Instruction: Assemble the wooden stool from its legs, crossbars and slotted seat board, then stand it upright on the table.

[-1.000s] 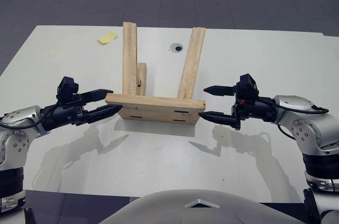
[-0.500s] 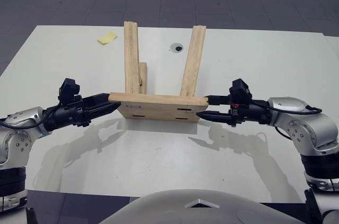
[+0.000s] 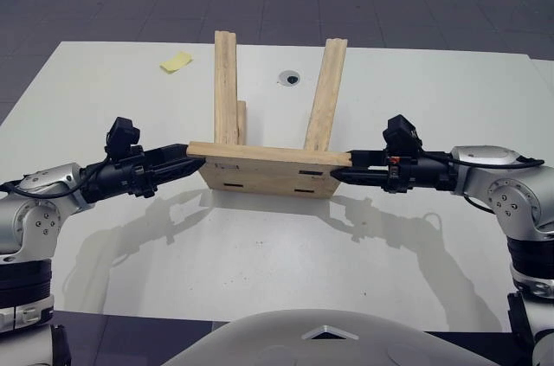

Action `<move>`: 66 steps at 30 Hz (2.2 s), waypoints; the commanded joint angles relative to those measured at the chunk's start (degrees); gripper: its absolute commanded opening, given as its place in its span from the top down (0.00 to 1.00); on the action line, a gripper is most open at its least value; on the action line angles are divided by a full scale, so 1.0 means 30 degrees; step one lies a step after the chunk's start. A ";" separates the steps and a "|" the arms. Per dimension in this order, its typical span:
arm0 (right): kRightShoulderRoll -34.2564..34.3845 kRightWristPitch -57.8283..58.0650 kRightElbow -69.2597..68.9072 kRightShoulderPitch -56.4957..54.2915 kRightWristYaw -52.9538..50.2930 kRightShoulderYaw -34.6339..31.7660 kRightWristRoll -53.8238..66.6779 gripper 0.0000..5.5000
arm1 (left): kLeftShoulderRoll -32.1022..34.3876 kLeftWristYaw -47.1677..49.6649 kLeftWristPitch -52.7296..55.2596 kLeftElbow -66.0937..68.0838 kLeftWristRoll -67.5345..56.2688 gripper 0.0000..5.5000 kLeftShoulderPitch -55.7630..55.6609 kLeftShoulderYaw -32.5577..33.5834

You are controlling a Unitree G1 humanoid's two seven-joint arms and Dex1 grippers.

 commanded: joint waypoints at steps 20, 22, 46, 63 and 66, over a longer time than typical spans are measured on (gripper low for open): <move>0.3694 1.2350 0.1899 -0.7785 -0.5052 -0.3481 1.1438 0.66 | 0.2396 -0.3691 0.2736 -0.0470 -0.1329 0.65 -0.5521 -0.2047; 0.4323 1.2353 0.3775 -0.8744 -0.6858 -0.4060 1.2832 0.66 | 0.2586 -0.3801 0.3390 -0.0196 -0.1778 0.65 -0.6749 -0.1927; 1.5846 -0.2274 0.7150 -1.2052 -3.3794 -0.5395 2.3611 0.67 | -0.0660 -0.4445 0.5949 0.9976 0.1691 0.67 -1.8320 -0.5139; 1.4714 -0.3767 1.5573 -1.7000 -3.3819 -0.6371 2.0638 0.70 | -0.3727 -0.0798 0.0625 2.0955 0.6405 0.39 -2.3815 -0.2415; 1.4702 -0.4078 1.7600 -1.8172 -3.2937 -0.6867 1.9236 0.71 | -0.4079 -0.0265 -0.0078 2.2442 0.7219 0.30 -2.4621 -0.2163</move>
